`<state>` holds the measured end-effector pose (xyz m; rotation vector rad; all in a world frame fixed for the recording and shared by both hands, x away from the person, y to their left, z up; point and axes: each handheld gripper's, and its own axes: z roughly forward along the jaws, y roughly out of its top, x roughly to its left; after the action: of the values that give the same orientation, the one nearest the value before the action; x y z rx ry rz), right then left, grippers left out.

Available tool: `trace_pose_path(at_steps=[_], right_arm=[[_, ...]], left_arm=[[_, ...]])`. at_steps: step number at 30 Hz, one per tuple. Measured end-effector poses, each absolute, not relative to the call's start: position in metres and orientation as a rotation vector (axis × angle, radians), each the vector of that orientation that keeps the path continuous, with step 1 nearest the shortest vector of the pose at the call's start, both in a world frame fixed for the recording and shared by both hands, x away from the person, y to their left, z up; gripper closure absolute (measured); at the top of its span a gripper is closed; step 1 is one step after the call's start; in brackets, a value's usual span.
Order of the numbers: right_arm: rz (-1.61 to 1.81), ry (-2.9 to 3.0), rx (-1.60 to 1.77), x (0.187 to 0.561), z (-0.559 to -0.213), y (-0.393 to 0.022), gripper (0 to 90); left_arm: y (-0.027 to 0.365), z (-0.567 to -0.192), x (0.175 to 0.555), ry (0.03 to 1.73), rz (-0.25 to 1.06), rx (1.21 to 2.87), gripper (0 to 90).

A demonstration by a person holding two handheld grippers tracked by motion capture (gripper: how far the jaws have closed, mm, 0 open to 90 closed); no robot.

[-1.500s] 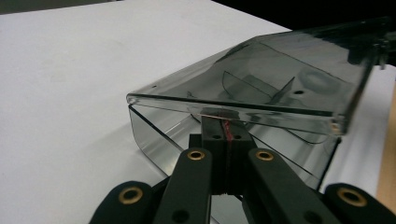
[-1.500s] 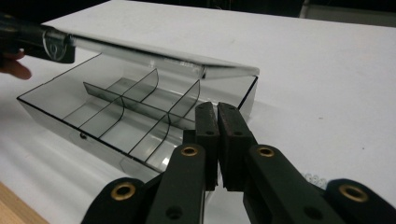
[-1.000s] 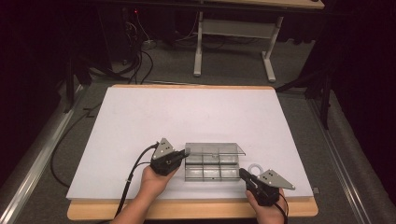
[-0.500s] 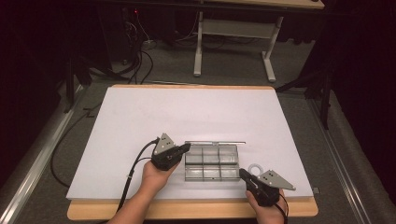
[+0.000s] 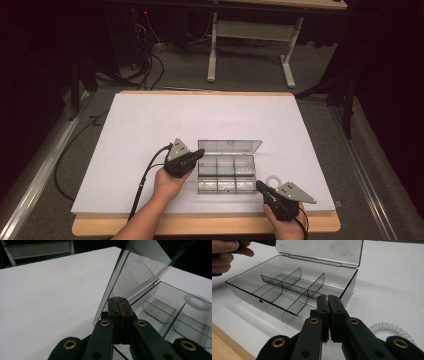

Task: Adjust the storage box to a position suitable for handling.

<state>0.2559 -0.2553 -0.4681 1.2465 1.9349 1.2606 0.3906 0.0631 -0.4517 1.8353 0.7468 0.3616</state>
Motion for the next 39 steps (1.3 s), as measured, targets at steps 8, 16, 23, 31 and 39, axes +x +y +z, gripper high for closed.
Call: trace_pose_path(at_steps=[8, 16, 23, 31, 39], right_arm=[[1.261, 1.937, 1.249, 0.256, -0.468, -0.255, 88.5], [1.26, 1.938, 1.242, 0.256, -0.468, -0.253, 88.3], [1.29, 1.924, 1.261, 0.257, -0.467, -0.255, 87.5], [1.243, 1.827, 1.305, 0.252, -0.461, -0.285, 87.8], [1.182, 1.757, 1.391, 0.251, -0.468, -0.316, 87.6]], left_arm=[[0.064, -0.454, 0.395, 0.771, 0.361, 1.829, 90.0], [0.069, -0.457, 0.395, 0.786, 0.366, 1.839, 90.0], [0.078, -0.465, 0.389, 0.855, 0.368, 1.869, 90.0], [0.079, -0.476, 0.372, 0.887, 0.407, 2.002, 90.0], [0.066, -0.482, 0.369, 0.873, 0.388, 2.059, 90.0]])
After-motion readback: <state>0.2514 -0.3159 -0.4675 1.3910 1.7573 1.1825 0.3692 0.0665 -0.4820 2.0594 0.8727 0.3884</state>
